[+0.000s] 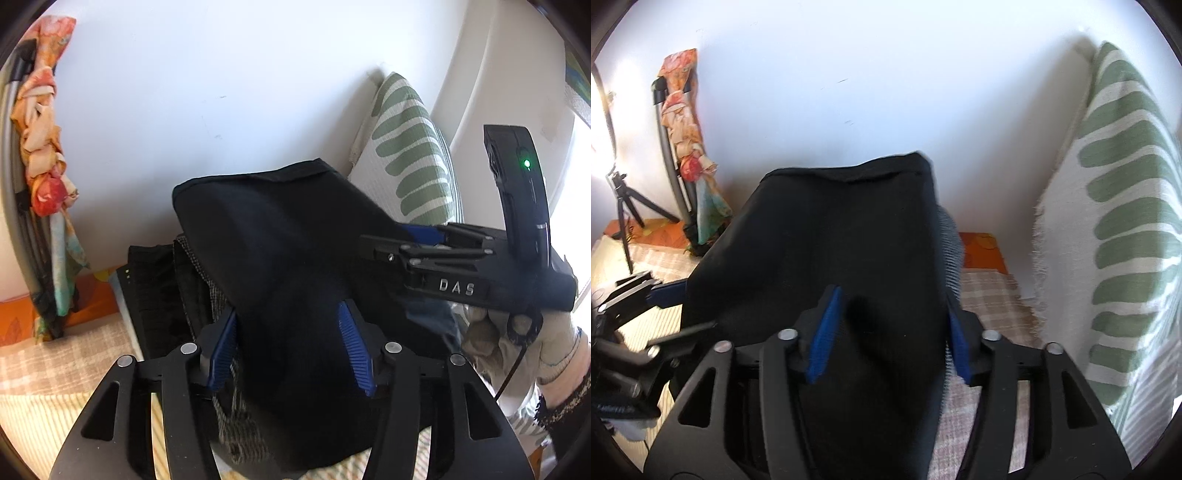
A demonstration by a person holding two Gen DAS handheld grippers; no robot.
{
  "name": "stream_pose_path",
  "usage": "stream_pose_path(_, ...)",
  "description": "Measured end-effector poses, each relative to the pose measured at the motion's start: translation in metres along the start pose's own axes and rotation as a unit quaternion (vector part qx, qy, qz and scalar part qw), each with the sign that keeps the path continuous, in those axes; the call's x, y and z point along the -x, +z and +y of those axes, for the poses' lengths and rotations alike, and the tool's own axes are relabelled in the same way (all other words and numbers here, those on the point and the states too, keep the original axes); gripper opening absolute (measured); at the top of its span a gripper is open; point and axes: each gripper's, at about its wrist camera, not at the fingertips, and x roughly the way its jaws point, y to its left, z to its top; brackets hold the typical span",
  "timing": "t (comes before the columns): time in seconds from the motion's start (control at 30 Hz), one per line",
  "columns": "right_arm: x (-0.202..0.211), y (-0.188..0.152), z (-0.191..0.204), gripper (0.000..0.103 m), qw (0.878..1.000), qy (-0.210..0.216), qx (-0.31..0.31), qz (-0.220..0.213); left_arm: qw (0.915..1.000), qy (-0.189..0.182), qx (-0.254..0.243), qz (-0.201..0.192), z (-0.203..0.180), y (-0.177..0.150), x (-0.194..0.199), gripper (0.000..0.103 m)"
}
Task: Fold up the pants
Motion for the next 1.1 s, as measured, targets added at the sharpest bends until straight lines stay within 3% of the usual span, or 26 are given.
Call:
stream_pose_path(0.17, 0.030, -0.002, 0.006, 0.071, 1.000, -0.019, 0.000, -0.012, 0.9999, 0.007, 0.002, -0.008, -0.001, -0.002, 0.030, 0.062)
stream_pose_path(0.23, 0.045, -0.005, 0.009, 0.080, 0.999, -0.024, -0.002, -0.023, 0.9999, 0.009, 0.007, -0.011, -0.001, -0.002, 0.041, 0.064)
stream_pose_path(0.5, 0.093, -0.023, 0.031, 0.081, 0.999, -0.012, -0.012, -0.043, 0.9991, 0.031, -0.015, -0.026, -0.014, -0.015, 0.099, 0.065)
stream_pose_path(0.87, 0.156, -0.059, 0.077, 0.082, 0.997, -0.008, -0.010, -0.074, 0.9953, 0.060, -0.030, -0.070, -0.032, -0.043, 0.189, 0.076)
stream_pose_path(1.0, 0.180, -0.074, 0.098, 0.092, 0.996, -0.002, -0.013, -0.090, 0.9932, 0.065, -0.038, -0.088, -0.039, -0.059, 0.221, 0.080)
stream_pose_path(1.1, 0.195, -0.087, 0.120, 0.093, 0.995, -0.004, -0.004, -0.101, 0.9923, 0.070, -0.046, -0.091, -0.040, -0.072, 0.242, 0.080)
